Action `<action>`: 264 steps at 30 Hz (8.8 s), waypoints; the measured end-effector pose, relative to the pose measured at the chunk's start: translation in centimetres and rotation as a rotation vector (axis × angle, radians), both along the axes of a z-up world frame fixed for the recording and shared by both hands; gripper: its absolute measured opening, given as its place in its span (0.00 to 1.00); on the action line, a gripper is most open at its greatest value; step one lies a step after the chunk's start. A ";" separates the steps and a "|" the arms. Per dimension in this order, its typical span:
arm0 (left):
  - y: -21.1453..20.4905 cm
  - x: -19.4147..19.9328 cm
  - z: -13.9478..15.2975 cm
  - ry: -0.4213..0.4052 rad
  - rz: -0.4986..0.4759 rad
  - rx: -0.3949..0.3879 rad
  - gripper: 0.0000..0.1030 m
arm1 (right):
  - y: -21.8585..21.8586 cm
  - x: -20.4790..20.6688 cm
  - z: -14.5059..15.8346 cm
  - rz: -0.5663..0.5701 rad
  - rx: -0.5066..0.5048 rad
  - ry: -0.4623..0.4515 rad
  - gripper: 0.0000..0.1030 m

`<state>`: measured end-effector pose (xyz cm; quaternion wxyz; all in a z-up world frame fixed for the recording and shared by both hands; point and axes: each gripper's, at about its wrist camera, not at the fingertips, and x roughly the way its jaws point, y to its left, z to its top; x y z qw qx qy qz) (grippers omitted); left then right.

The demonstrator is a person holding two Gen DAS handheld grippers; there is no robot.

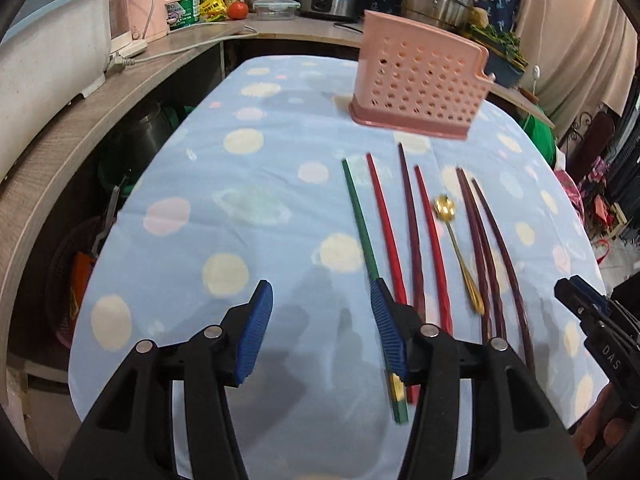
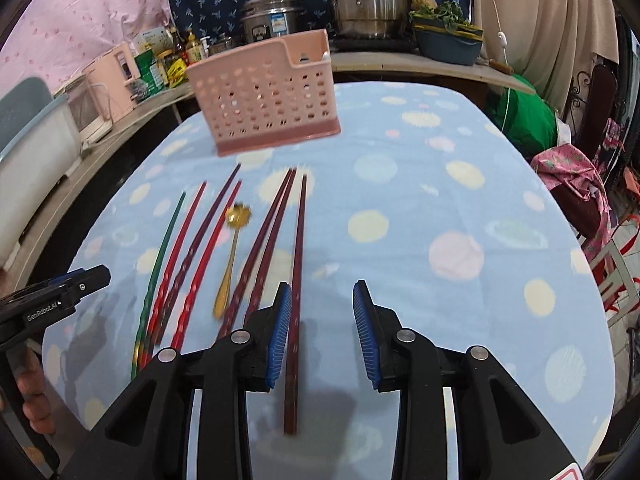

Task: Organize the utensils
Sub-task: 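Move both open tools back down over the remaining chopsticks, then grasp the other green chopstick with the left tool while the right tool grasps a dark-brown chopstick, then carry both chopsticks up into the pink caddy and open both tools, then move both open tools back down over the remaining chopsticks, then grasp a red chopstick with the left tool while the right tool grasps a dark-brown chopstick, then lift both held chopsticks up and lower them into the pink caddy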

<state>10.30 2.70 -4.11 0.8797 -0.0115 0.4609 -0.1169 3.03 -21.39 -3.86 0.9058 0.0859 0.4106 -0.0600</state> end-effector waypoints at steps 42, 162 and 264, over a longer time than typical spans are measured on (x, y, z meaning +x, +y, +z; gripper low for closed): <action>-1.8 -6.2 -3.4 0.039 -0.129 0.019 0.07 | 2.1 -3.6 -3.7 0.039 -0.027 0.060 0.13; -1.4 10.9 18.1 -0.344 0.066 -0.136 0.70 | -3.3 8.9 13.0 0.014 0.079 -0.283 0.49; 0.0 -1.4 8.3 -0.094 -0.044 -0.071 0.07 | -1.1 -2.3 9.4 0.017 0.099 -0.211 0.07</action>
